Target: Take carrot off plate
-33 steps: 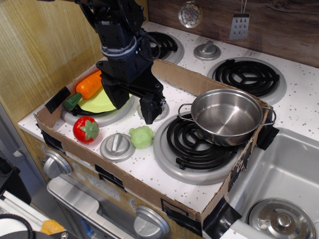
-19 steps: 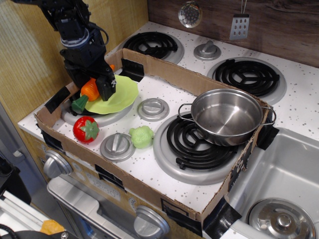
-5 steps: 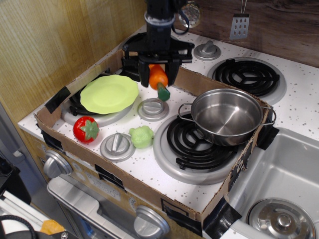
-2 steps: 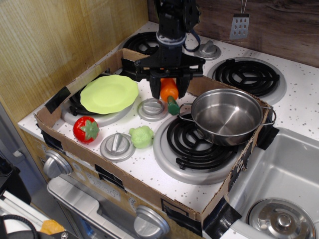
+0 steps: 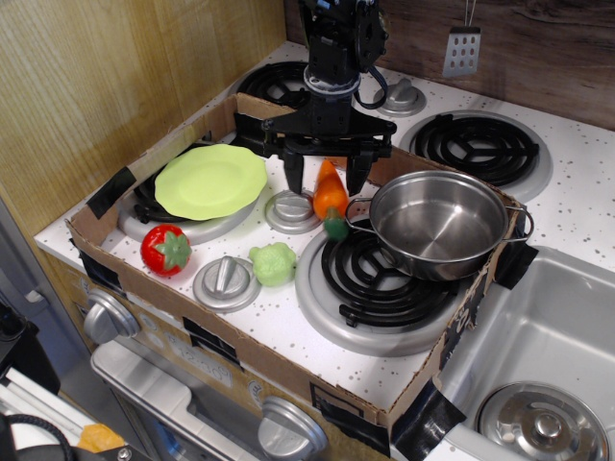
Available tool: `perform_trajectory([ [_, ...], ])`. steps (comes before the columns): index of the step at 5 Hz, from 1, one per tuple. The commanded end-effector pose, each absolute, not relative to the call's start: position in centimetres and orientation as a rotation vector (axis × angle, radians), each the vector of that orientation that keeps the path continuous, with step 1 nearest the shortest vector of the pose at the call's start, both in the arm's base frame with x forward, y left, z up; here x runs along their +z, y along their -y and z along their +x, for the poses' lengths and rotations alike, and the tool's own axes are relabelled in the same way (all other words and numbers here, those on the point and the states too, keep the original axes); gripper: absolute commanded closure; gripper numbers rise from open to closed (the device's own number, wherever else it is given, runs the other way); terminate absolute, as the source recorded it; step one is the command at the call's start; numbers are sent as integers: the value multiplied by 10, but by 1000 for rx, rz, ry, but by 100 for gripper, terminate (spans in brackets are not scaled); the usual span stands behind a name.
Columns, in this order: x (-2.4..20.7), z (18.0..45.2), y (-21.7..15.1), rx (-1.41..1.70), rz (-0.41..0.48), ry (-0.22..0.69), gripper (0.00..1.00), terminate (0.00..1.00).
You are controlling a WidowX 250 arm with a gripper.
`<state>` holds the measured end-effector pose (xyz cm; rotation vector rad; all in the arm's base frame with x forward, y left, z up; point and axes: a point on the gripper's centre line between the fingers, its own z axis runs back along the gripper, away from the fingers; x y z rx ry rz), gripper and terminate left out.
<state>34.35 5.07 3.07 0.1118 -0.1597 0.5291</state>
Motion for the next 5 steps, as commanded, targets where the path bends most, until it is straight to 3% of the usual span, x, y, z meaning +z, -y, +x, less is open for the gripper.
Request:
perform_trajectory([
  [1,78,366,-65,504,152,235,0,0],
  [2,103,377,-69,514,203,217,0,0],
  [4,114,382,-72,493,207,208,0,0],
  [5,114,382,-72,493,207,208,0,100],
])
